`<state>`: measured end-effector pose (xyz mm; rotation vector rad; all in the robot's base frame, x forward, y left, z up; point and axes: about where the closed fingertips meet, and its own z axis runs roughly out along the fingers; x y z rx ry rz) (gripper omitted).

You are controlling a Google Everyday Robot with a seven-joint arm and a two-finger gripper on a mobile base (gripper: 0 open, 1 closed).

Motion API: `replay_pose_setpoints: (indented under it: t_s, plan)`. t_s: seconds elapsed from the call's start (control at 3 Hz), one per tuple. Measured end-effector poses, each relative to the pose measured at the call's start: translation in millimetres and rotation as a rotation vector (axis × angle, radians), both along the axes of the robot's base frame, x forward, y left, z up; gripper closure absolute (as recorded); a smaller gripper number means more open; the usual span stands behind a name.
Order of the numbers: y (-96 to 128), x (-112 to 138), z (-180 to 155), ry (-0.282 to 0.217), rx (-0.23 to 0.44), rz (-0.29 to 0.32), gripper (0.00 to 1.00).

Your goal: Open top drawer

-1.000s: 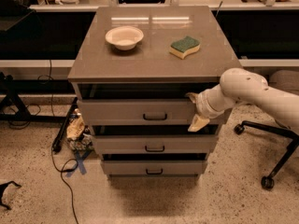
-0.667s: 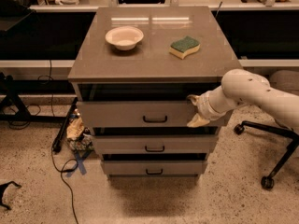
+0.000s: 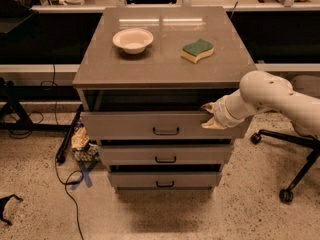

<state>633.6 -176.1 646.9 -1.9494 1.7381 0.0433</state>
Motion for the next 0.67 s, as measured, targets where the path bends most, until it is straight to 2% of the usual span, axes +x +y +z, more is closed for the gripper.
replay_pose_setpoints:
  t_s: [0.33,0.67]
  plan:
    - [0.0,0.0,0.0,0.0,0.0,0.0,1.0]
    - [0.0,0.0,0.2,0.0,0.0,0.0,0.81]
